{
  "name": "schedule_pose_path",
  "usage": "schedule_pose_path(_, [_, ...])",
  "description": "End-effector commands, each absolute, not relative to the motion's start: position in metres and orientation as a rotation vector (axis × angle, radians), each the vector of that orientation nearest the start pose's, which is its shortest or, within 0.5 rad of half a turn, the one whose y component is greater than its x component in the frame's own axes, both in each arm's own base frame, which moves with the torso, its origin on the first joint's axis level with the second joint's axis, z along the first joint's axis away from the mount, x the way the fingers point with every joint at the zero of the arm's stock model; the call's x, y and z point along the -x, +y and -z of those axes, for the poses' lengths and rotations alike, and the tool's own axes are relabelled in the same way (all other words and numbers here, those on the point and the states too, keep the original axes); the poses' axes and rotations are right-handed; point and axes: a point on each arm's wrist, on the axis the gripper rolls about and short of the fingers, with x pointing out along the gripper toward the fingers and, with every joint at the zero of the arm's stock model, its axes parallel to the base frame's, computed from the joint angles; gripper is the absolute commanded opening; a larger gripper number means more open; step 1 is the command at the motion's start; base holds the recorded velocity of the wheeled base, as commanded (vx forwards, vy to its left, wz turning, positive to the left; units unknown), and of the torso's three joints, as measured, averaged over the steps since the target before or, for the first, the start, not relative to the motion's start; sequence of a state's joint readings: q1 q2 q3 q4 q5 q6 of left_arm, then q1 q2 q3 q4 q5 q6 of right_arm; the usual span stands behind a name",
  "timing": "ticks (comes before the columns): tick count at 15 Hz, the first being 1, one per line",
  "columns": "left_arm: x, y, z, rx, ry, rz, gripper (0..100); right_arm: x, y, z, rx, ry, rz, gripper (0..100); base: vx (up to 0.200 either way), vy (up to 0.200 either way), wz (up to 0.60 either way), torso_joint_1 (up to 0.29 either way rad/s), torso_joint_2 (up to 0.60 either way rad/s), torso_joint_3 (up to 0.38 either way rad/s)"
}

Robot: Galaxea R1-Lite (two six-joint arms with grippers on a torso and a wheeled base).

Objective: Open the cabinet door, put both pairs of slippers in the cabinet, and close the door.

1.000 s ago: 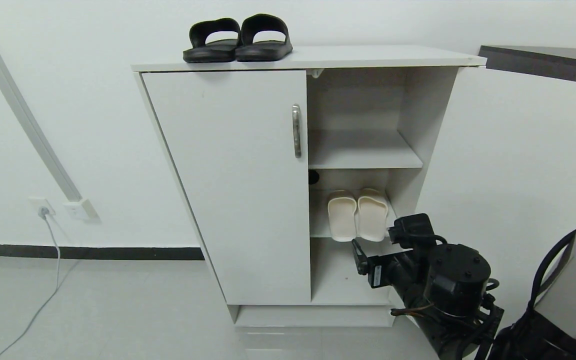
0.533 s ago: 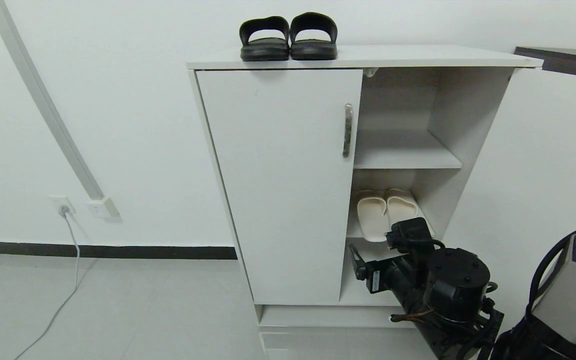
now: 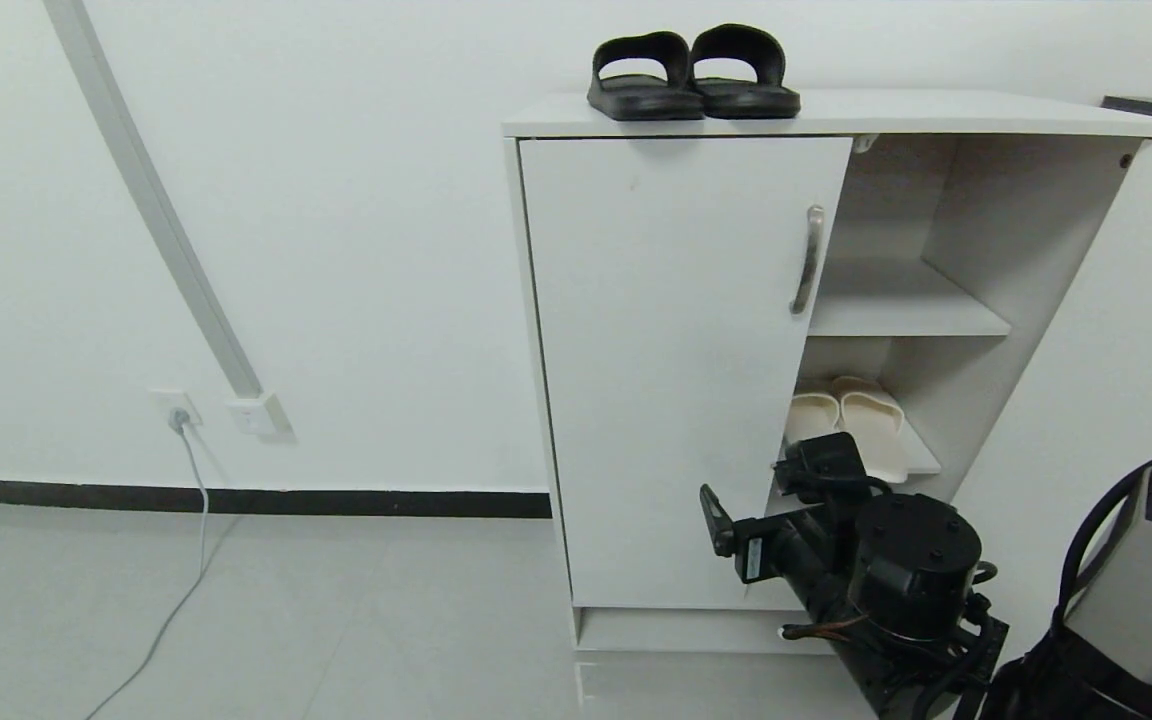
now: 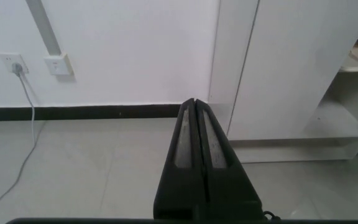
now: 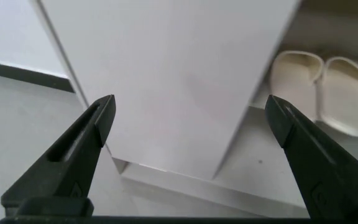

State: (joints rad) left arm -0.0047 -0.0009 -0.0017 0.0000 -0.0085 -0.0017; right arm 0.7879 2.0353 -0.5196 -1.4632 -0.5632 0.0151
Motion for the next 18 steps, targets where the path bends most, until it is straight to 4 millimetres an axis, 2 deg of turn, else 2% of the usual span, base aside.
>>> schedule_pose_path(1, [0.023, 0.0, -0.076, 0.002, -0.002, 0.014, 0, -0.233, 0.218, -0.092, 0.02, 0.043, -0.225, 100, 0.0, 0.0, 0.0, 0.0, 0.0, 0.0])
schedule_pose_path(8, [0.023, 0.0, -0.076, 0.002, -0.002, 0.012, 0, -0.232, 0.217, -0.093, 0.015, 0.04, -0.233, 100, 0.0, 0.0, 0.0, 0.0, 0.0, 0.0])
schedule_pose_path(18, [0.023, 0.0, -0.076, 0.003, -0.002, 0.012, 0, -0.229, 0.214, -0.082, 0.044, 0.067, -0.285, 100, 0.0, 0.0, 0.0, 0.0, 0.0, 0.0])
